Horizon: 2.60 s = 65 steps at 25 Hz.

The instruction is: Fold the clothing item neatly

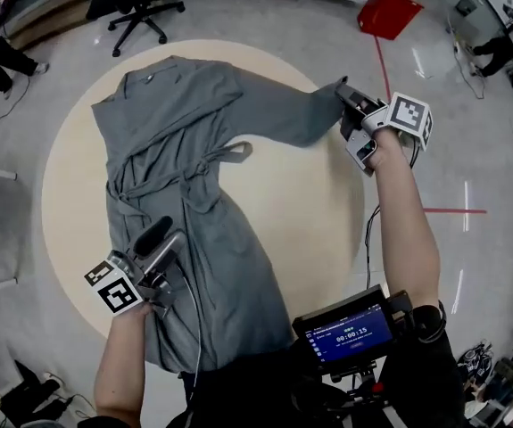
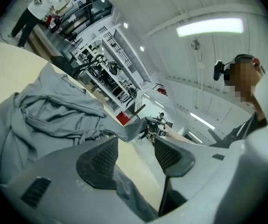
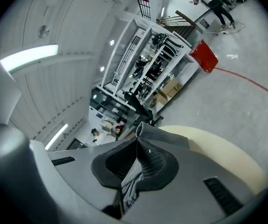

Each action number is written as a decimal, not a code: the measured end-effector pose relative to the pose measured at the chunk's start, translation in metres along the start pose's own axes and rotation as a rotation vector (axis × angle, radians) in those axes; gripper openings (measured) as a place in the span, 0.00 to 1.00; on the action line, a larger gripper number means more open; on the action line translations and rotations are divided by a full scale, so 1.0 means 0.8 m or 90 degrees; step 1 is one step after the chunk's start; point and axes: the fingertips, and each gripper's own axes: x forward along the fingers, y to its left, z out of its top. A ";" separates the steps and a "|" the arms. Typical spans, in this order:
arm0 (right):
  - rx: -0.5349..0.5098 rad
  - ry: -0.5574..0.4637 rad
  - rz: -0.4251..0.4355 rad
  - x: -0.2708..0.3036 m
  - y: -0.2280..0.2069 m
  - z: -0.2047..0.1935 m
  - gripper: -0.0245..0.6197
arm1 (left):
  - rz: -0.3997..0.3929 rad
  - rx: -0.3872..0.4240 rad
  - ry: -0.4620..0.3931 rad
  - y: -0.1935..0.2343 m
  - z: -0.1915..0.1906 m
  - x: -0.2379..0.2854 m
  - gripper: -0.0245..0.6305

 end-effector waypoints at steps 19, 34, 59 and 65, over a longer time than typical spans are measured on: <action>-0.147 0.155 -0.076 0.415 0.284 -0.297 0.06 | -0.021 0.017 -0.070 0.129 0.050 -0.223 0.41; -0.297 0.207 -0.014 0.433 0.278 -0.371 0.28 | -0.032 -0.007 -0.071 0.153 0.027 -0.262 0.41; -0.621 0.475 0.068 0.426 0.234 -0.526 0.09 | -0.012 -0.016 -0.054 0.149 0.009 -0.241 0.41; -0.687 0.501 0.090 0.374 0.234 -0.567 0.10 | -0.011 -0.016 -0.048 0.141 -0.007 -0.245 0.41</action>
